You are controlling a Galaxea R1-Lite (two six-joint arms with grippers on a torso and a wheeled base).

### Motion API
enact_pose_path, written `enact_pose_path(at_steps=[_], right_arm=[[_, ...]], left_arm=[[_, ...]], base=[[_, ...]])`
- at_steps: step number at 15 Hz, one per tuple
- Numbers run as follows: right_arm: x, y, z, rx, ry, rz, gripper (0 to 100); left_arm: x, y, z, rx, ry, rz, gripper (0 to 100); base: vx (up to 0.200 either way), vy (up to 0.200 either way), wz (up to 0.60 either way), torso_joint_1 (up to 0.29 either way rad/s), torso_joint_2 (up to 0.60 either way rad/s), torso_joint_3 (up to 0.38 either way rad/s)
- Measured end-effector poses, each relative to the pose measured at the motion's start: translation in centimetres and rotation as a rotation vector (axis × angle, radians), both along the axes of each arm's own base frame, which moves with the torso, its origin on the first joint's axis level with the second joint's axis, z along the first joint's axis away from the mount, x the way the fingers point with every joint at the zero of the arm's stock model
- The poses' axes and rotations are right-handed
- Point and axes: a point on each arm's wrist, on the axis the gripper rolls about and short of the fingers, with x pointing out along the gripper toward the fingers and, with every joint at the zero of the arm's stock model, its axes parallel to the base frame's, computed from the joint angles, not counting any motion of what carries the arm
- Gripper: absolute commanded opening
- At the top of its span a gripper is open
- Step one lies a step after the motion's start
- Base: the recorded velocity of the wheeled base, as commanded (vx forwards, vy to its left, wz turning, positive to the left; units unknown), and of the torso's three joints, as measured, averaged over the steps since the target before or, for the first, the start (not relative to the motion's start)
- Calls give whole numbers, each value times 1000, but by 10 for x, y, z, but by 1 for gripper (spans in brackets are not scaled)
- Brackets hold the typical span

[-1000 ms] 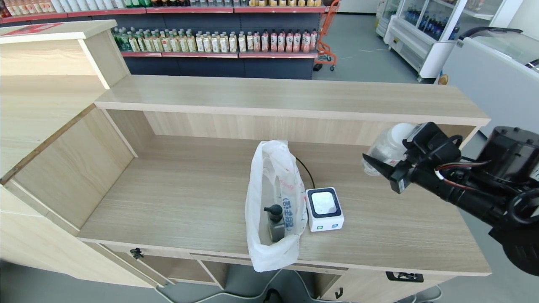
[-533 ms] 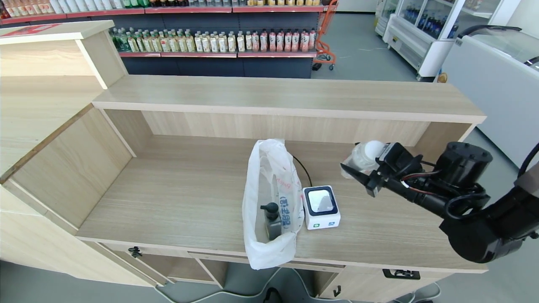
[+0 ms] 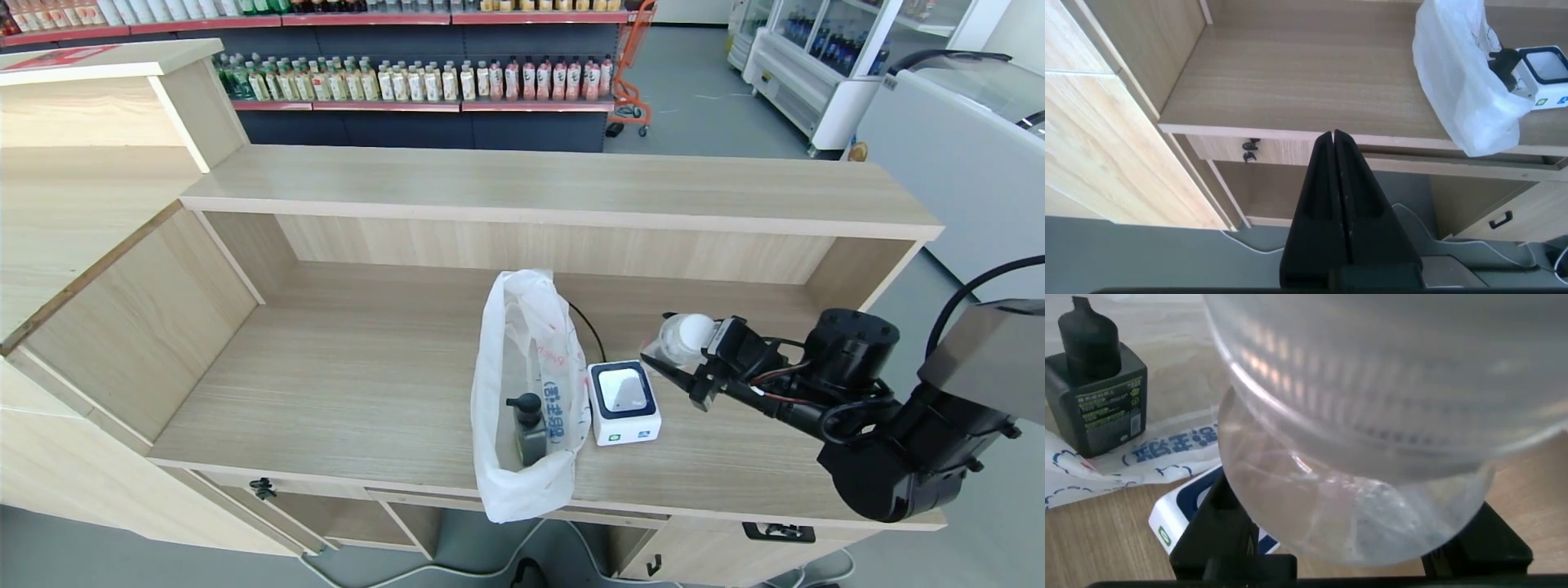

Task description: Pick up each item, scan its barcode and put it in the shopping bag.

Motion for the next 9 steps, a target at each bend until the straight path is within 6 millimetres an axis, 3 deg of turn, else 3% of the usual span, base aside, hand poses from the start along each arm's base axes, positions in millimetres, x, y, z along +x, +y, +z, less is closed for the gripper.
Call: enact_pose_path(at_steps=[9], right_arm=[[10, 3, -11, -14, 4, 45, 0]], left_arm=[[0, 0, 0, 0, 0, 0, 0]], base=[[0, 0, 0, 0, 0, 0]])
